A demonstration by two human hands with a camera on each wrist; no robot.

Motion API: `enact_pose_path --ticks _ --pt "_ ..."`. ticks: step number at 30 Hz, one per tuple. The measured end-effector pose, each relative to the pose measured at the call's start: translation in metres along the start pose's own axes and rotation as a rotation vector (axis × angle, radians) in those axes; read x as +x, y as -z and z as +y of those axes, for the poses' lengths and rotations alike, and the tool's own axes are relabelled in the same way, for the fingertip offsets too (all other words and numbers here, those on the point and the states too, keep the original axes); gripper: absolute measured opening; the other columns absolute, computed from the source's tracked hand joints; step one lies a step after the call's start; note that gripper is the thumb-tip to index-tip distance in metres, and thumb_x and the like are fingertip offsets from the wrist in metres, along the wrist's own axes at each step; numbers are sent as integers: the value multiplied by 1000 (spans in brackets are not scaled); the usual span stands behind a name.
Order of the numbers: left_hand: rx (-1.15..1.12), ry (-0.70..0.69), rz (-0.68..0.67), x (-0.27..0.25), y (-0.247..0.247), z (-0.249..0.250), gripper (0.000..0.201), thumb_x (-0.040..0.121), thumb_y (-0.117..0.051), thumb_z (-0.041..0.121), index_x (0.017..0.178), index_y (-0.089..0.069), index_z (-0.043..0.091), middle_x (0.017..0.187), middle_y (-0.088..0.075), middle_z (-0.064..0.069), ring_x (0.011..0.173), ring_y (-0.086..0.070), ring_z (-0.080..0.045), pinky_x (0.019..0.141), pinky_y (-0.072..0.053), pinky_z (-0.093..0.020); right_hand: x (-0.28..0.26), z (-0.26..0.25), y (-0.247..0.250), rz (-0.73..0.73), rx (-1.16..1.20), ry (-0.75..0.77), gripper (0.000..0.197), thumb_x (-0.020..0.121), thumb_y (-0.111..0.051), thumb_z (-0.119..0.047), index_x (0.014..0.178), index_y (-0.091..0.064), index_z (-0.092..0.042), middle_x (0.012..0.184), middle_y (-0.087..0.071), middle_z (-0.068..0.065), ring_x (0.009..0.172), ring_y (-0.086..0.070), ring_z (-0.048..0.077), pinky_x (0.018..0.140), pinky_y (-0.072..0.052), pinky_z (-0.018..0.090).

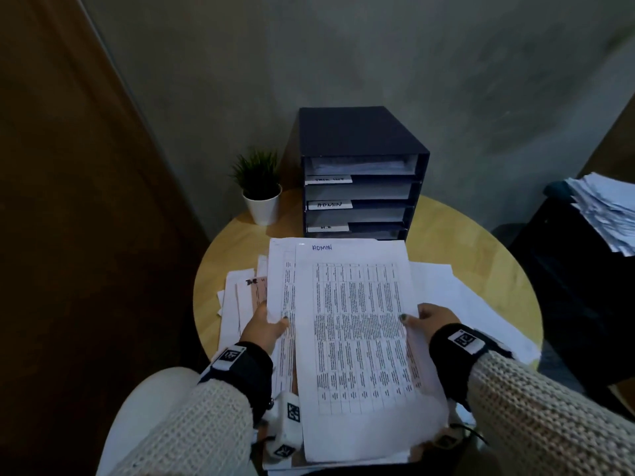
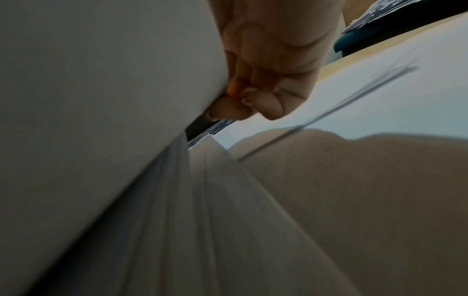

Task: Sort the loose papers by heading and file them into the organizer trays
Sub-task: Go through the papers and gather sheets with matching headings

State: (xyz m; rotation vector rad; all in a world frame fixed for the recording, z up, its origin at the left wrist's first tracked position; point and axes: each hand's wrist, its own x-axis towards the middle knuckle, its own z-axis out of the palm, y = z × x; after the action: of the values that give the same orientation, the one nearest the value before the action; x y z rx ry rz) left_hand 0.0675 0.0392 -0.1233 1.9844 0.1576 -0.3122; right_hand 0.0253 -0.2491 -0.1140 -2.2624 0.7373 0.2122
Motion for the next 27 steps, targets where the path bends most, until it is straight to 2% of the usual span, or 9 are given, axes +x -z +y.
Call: enact_pose_path --ticks 5,8,10,12,16,18,21,24,27 --pt "-143 -25 2 -4 -8 8 44 100 -41 23 142 -36 15 145 -42 -5 133 -40 -21 103 -29 -24 2 -9 -1 -28 18 23 52 87 -65 -31 57 -26 -16 56 -23 1 51 -26 16 51 -18 29" --pt "-227 -6 -9 -8 -13 13 51 98 -43 38 144 -34 20 143 -42 0 137 -37 -19 108 -26 -27 2 -14 -12 -77 52 12 44 85 -68 -32 62 -34 -15 60 -31 4 54 -31 17 54 -22 27" --pt "-210 -41 -29 -10 -15 14 49 93 -56 28 138 -39 22 126 -51 5 127 -46 -17 100 -33 -23 1 -13 -18 -66 87 -5 39 84 -68 -33 68 -38 -15 63 -35 2 54 -34 16 52 -24 28" --pt "-146 -80 -28 -12 -14 17 57 92 -59 15 143 -34 18 118 -44 10 125 -44 -12 99 -31 -20 -4 -16 -17 -25 176 -29 32 82 -72 -32 83 -45 -15 74 -45 2 62 -44 18 52 -30 26" --pt "-142 -118 23 -6 -2 24 59 90 -60 14 143 -33 15 129 -45 11 121 -43 -8 105 -30 -24 -13 -16 -6 -92 308 -49 58 82 -70 -36 128 -44 -12 106 -53 8 88 -54 26 62 -44 29" --pt "-228 -128 71 -5 3 31 61 89 -63 15 143 -36 15 135 -52 0 127 -48 -20 108 -35 -36 -17 -12 0 -207 241 -24 60 82 -68 -43 129 -51 -10 119 -59 10 101 -59 29 74 -47 28" --pt "-383 -167 135 -9 9 46 54 92 -58 10 141 -35 10 128 -49 4 119 -45 -12 98 -36 -27 -28 -10 12 -258 266 11 48 76 -75 -41 114 -57 -16 122 -62 6 111 -57 23 91 -44 32" --pt "-501 -189 162 -16 9 58 52 94 -54 6 142 -34 9 134 -49 -3 123 -46 -16 98 -34 -26 -34 -7 26 -255 533 45 95 45 -90 -54 123 -58 -11 124 -63 9 115 -59 29 104 -43 48" --pt "-594 -146 175 -20 7 62 52 93 -56 9 141 -35 13 137 -50 -6 129 -46 -25 108 -36 -38 -49 -6 39 -279 1028 4 34 87 -66 -14 117 -57 -4 102 -65 11 107 -60 31 110 -32 55"
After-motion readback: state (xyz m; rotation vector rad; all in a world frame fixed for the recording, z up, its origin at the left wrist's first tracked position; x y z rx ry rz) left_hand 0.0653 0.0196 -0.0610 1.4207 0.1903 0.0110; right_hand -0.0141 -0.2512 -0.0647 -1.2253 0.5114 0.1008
